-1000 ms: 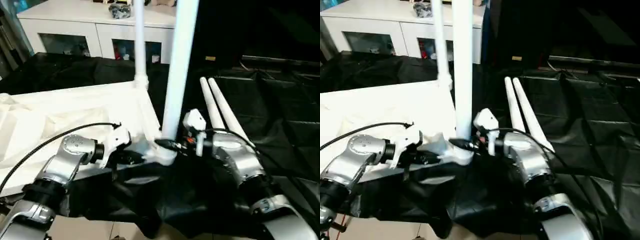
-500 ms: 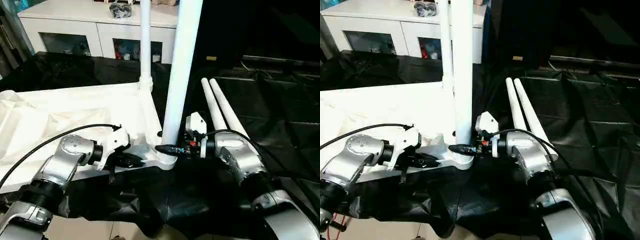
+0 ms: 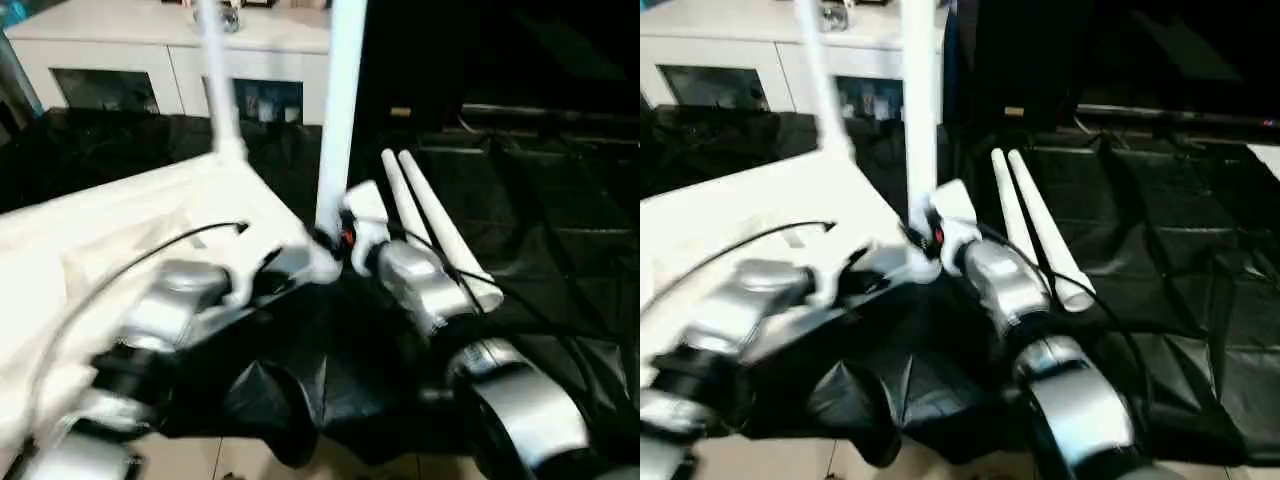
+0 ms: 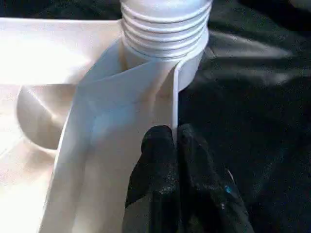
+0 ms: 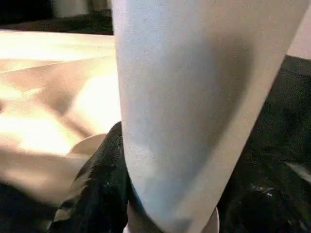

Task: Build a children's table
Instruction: Rotate leg to tighten

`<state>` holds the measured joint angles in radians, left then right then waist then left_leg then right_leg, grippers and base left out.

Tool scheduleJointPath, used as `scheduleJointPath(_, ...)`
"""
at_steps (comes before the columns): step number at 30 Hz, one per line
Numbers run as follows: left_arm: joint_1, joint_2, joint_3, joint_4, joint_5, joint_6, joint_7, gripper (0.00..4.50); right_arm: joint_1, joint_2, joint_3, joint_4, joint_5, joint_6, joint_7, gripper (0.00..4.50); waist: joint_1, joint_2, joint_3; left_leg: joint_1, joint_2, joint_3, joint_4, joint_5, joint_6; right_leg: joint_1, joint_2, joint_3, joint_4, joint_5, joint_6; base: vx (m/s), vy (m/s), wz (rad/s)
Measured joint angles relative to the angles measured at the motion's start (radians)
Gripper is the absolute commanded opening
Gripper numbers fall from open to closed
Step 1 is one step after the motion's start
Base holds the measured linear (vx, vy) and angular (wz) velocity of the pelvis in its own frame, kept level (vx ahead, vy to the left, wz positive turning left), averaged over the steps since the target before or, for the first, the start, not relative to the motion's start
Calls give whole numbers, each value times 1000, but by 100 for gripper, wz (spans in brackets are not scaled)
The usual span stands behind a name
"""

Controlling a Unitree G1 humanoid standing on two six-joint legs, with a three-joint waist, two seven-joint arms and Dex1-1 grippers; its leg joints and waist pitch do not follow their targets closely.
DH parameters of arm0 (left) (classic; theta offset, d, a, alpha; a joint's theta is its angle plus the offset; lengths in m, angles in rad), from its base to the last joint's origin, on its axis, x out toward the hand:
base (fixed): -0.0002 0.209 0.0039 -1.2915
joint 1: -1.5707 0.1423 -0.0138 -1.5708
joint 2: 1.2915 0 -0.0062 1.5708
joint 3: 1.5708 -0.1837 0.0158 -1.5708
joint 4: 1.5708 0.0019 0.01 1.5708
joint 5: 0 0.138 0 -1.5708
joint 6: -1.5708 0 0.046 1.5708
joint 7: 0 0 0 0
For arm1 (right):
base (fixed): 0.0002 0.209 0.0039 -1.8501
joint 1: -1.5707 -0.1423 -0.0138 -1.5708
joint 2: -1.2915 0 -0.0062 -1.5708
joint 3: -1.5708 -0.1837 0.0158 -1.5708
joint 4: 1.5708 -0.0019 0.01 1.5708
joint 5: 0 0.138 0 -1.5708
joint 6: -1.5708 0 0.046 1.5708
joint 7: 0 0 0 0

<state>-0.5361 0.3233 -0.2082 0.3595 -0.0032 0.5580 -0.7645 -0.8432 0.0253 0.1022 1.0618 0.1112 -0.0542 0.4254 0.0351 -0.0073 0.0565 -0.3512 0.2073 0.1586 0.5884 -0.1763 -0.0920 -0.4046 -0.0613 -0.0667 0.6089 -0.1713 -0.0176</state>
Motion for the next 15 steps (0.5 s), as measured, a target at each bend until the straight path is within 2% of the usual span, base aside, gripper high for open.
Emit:
scheduleJointPath(3, 0, -31, 1, -28, 8, 42, 55, 0, -25, 20, -19, 26, -3, 9, -63, 189, 0, -2, -1, 0, 0, 0, -1, 0, 0, 0, 0, 0, 1, 1, -1, 0, 0, 0)
scheduleJointPath(13, 0, -35, 4, -62, 10, 94, 94, 0, -60, 47, -42, 62, -28, 11, -105, 189, -1, -1, -1, 1, 0, 1, -7, 0, -1, -1, 1, 0, 1, -1, -2, 0, 0, 0)
scheduleJointPath(14, 0, -31, 4, -62, 10, 94, 94, 0, -60, 48, -48, 62, -29, 11, -105, 224, -1, -1, -1, 1, 0, 1, -7, 0, -1, -1, 1, 0, 1, -1, -2, 0, 0, 0)
scheduleJointPath(15, 0, -28, 4, -62, 10, 94, 93, 0, -60, 49, -53, 63, -29, 11, -103, 224, -1, -1, -1, 1, 0, 1, -7, 0, -1, -1, 1, 0, 1, -1, -2, 0, 0, 0)
